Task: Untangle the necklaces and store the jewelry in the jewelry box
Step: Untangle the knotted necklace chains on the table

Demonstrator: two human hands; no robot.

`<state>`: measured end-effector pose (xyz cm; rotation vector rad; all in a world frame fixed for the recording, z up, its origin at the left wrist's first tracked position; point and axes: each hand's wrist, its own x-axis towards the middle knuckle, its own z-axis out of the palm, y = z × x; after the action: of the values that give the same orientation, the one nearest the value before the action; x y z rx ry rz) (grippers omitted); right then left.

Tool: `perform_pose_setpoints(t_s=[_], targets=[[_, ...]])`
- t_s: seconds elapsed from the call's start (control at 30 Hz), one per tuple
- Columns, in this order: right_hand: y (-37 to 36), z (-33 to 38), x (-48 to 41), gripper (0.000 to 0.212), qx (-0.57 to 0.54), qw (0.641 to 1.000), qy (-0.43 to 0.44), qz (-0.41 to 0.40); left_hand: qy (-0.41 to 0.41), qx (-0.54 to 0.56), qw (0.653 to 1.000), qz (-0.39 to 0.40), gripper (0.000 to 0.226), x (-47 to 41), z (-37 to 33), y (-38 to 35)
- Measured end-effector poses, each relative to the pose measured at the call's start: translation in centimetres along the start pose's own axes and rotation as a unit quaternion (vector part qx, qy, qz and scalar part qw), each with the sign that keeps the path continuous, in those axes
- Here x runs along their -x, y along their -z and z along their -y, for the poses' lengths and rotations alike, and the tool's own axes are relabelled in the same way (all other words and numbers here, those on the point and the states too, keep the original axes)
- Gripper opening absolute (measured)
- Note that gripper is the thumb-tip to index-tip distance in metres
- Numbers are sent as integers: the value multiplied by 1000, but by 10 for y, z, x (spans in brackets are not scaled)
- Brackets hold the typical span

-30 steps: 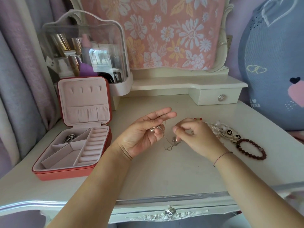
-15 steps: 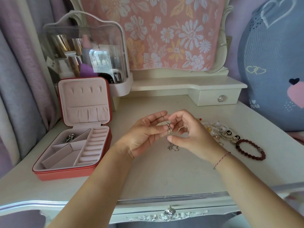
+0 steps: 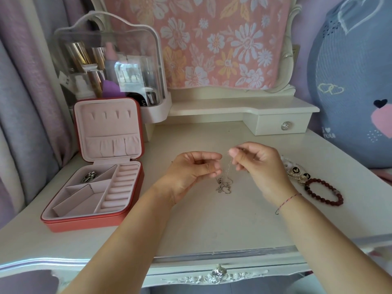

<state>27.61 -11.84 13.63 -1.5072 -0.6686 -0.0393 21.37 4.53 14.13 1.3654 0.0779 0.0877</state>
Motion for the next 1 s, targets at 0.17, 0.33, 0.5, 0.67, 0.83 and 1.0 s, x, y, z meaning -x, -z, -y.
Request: perform_pose_setpoints(t_s=[0.17, 0.33, 0.5, 0.67, 0.83, 1.0], targets=[[4, 2, -5, 21, -111, 990, -52, -66, -37, -116, 989, -82, 7, -1, 0, -3], [10, 7, -7, 32, -275, 952, -135, -25, -67, -8, 995, -80, 20, -2, -4, 2], [13, 9, -8, 22, -327, 930, -171, 7, -29, 130, 991, 7, 27, -3, -8, 5], [21, 7, -11, 24, -424, 888, -176, 8, -34, 166, 985, 9, 21, -2, -11, 8], [37, 6, -15, 22, -491, 859, -145, 3, -58, 256, 965, 7, 26, -1, -16, 16], [45, 8, -15, 24, -489, 860, -146, 5, -73, 305, 950, 17, 28, 0, -17, 21]])
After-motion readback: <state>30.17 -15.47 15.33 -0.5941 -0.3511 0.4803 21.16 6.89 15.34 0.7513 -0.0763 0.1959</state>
